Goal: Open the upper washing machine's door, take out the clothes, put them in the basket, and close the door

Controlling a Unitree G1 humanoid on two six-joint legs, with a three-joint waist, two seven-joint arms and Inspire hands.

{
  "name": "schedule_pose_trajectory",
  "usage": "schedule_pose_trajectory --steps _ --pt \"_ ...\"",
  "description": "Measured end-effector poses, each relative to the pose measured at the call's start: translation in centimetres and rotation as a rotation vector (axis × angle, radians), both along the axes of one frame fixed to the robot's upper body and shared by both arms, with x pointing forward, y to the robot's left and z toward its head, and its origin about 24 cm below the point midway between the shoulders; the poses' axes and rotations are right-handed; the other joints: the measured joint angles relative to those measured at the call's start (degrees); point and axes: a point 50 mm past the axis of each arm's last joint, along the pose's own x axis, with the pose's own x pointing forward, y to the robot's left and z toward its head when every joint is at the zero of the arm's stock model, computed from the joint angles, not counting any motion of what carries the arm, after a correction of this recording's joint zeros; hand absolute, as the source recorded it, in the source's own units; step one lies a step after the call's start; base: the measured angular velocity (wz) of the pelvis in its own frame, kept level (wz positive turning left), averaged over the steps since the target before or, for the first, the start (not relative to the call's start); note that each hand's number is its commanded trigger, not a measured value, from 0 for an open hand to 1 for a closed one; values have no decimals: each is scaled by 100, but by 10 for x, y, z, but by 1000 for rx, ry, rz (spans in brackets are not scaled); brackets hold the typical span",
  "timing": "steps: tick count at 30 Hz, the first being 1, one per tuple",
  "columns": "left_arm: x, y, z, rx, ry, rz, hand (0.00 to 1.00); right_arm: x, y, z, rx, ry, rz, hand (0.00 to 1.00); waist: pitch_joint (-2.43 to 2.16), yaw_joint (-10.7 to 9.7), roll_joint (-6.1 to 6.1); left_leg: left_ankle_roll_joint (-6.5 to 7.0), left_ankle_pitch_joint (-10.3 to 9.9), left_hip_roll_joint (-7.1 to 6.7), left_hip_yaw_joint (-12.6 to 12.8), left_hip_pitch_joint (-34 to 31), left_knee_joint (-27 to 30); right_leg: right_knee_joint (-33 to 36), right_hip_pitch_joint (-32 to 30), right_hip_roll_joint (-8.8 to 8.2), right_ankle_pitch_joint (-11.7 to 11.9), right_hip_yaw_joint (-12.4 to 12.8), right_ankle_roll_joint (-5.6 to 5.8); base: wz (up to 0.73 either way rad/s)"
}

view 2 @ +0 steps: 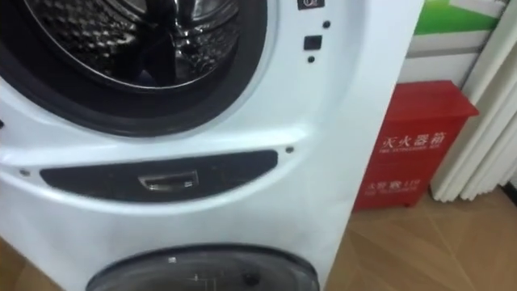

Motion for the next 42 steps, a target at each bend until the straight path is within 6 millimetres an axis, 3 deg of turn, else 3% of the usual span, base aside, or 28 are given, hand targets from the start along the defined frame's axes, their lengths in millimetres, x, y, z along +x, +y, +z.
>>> schedule_pose_trajectory --steps 3,5,6,7,8,9,10,11,12,13,15,16,18,19,21,22,24,31,37,42 --pt "11 -6 2 13 -13 -67 0 8 0 2 -8 -18 2 0 -21 -12 84 46 -467 11 16 161 -908 -42 -296 -9 312 -72 5 6" --pt "8 -6 0 19 8 -72 0 9 1 2 -13 -15 13 0 -27 -4 132 192 -625 -32 80 279 -1577 -48 -476 -25 544 -63 27 -3" --pt "7 -5 0 22 11 -72 0 12 2 2 -15 -18 16 0 -34 -6 119 399 -631 -149 130 295 -1840 -60 -572 -90 730 -37 57 -17" --pt "1 -4 -3 21 33 -65 0 15 2 3 -24 -25 41 0 -33 23 29 714 -482 -322 251 210 -1879 -140 -630 -217 953 66 107 -20" --pt "-4 -3 -4 19 48 -62 0 16 2 4 -27 -29 54 0 -38 32 14 787 -431 -398 309 190 -1895 -227 -621 -261 1081 118 132 -23" --pt "-13 -3 -7 9 74 -59 0 17 2 5 -24 -31 65 0 -46 26 -12 887 -331 -535 410 124 -1893 -420 -612 -352 1366 212 216 -27" --pt "-21 -4 -9 0 94 -56 0 17 3 5 -12 -28 58 0 -65 56 -54 986 -196 -669 547 79 -1902 -569 -610 -439 1652 375 378 -23" --pt "-24 -4 -10 -1 104 -56 0 17 3 4 -8 -27 52 0 -64 73 -46 1026 -152 -689 620 43 -1898 -568 -613 -510 1728 412 542 6" --pt "-27 -3 -12 -1 122 -55 0 15 2 4 2 -27 27 0 -51 -2 -23 1025 -47 -670 915 32 -1927 -148 -618 -712 1441 434 862 50" --pt "-28 -4 -12 1 125 -65 0 12 -1 4 2 -21 4 0 -80 -38 -65 1032 103 -675 1014 -4 -2009 506 -599 -941 994 474 979 61" --pt "-27 -5 -12 2 120 -81 0 13 -5 5 -7 -22 2 0 -112 -62 -70 1027 327 -663 1031 -65 -2165 1245 -349 -1220 505 641 1022 57" --pt "-27 -5 -12 2 119 -81 0 12 -4 5 -5 -21 4 0 -115 -53 -87 1034 447 -663 1034 -55 -2300 1397 16 -1319 257 875 1118 45" --pt "-29 -3 -12 6 123 -79 0 11 1 3 6 -17 11 0 -129 -3 -190 957 606 -702 1034 -58 -2418 1052 603 -1358 46 1076 1284 11" --pt "-30 -1 -12 12 126 -79 0 10 6 2 18 -12 30 0 -120 56 -278 930 638 -738 1044 -86 -2449 502 823 -1274 -15 1189 1343 -13" --pt "-32 1 -12 13 125 -71 0 12 13 1 37 -16 51 0 -133 78 -375 860 731 -779 1050 -231 -2457 -228 1016 -1222 -42 1155 1341 -21" --pt "-31 -2 -12 7 116 -72 0 12 14 1 42 -16 53 0 -124 70 -368 814 815 -769 1040 -307 -2475 -537 1054 -1123 61 1159 1221 -12" --pt "-30 -2 -11 5 99 -77 0 7 15 -1 51 -1 53 0 -102 73 -412 794 917 -704 1010 -309 -2535 -758 1078 -1025 147 1142 1203 -2" --pt "-34 -7 -13 -22 86 -60 0 9 21 -2 43 -10 137 0 -137 209 -572 664 999 -564 914 -479 -2545 -937 1021 -838 284 1104 1010 2" --pt "-36 -10 -15 -41 89 -36 0 20 23 2 33 -44 177 0 -78 299 -533 635 985 -565 748 -531 -2556 -1030 1076 -815 254 1001 1010 14" --pt "-37 -11 -15 -47 86 -19 0 25 25 4 38 -74 185 0 -76 382 -524 617 972 -568 678 -503 -2582 -1034 1121 -811 229 998 1024 5"
